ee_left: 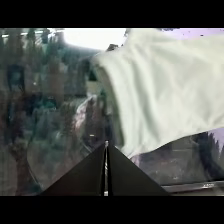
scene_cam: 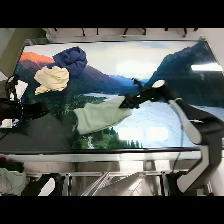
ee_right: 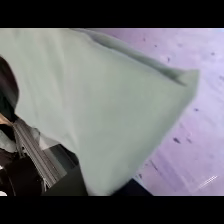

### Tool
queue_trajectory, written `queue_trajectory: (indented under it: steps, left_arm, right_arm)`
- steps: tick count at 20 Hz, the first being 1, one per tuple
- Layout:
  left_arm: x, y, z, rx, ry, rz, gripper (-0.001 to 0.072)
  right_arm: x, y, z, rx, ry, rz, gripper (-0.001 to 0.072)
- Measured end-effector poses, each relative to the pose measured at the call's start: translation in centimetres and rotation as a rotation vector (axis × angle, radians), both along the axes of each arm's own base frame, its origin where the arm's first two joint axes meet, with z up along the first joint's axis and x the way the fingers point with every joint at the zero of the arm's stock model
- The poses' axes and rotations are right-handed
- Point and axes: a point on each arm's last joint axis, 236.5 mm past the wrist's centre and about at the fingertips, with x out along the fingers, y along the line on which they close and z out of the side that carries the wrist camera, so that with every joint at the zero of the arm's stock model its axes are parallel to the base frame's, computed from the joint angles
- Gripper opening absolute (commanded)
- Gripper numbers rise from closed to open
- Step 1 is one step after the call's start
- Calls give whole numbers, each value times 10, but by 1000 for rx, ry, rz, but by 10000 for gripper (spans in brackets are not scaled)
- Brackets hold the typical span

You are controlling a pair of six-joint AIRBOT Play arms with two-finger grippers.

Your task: Fold the shirts.

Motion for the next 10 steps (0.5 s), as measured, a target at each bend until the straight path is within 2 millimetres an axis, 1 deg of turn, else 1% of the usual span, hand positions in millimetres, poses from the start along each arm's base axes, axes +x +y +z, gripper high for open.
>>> queue_trajectory:
  steps: [1,4,5,7,9,10]
  left_arm:
    - [0,0,0,0,-2,1,12]
    - [5,1,2,3,-20,8,12]
    - [6,2,2,4,-26,11,12]
    - [9,3,3,6,-38,15,12]
    - [11,3,4,8,-46,18,12]
    - [11,4,4,8,-50,19,12]
  right_arm:
    - [0,-18,9,-12,-10,-33,20]
    - [-7,-95,36,-45,-44,-234,20]
    - [-12,-124,44,-59,-57,-319,20]
    - [-27,-174,59,-79,-94,-476,20]
    - [-41,-212,79,-95,-153,-606,20]
    - [-44,-232,91,-110,-199,-678,20]
